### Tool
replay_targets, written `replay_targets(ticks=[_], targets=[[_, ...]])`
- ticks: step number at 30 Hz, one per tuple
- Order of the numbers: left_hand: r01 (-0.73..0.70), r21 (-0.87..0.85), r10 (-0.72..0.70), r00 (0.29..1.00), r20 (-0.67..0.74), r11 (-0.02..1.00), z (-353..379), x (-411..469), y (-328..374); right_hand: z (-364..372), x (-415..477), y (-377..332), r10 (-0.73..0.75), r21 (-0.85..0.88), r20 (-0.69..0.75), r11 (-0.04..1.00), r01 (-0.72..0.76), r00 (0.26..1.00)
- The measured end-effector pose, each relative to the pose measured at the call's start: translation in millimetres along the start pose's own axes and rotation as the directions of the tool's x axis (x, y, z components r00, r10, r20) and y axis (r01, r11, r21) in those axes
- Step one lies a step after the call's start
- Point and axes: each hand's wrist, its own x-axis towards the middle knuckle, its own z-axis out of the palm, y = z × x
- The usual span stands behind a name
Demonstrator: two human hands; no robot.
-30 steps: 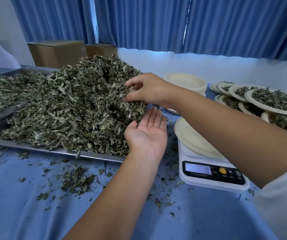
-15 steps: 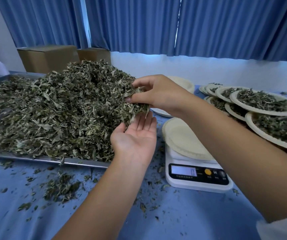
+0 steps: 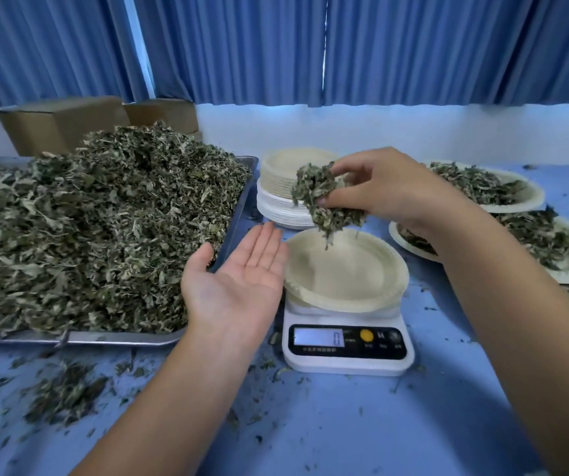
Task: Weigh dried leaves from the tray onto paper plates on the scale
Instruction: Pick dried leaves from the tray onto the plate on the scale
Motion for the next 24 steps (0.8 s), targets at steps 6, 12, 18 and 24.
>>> replay_targets(ticks=[6,12,18,24], targets=[[-0.062,0.054,0.063,0.998,-0.009,0.997,-4.9,3.5,3.6,1.3,2.1,15.0,0.064,-0.368,0.193,0.93,0.012,0.979],[-0.131,0.068,0.135,0.99,-0.052,0.989,-9.8,8.6,8.9,16.7,-2.6,17.6,0.109,-0.436,0.383,0.897,0.075,0.917],[-0.124,0.072,0.128,0.99,-0.063,0.99,-13.2,9.8,9.9,6.2,-6.2,5.4,0.115,-0.516,0.371,0.851,0.101,0.922],[-0.145,0.087,0.155,0.98,-0.124,0.986,-13.7,11.6,8.9,11.5,-6.5,4.4,0.036,-0.495,0.282,0.861,0.113,0.959]])
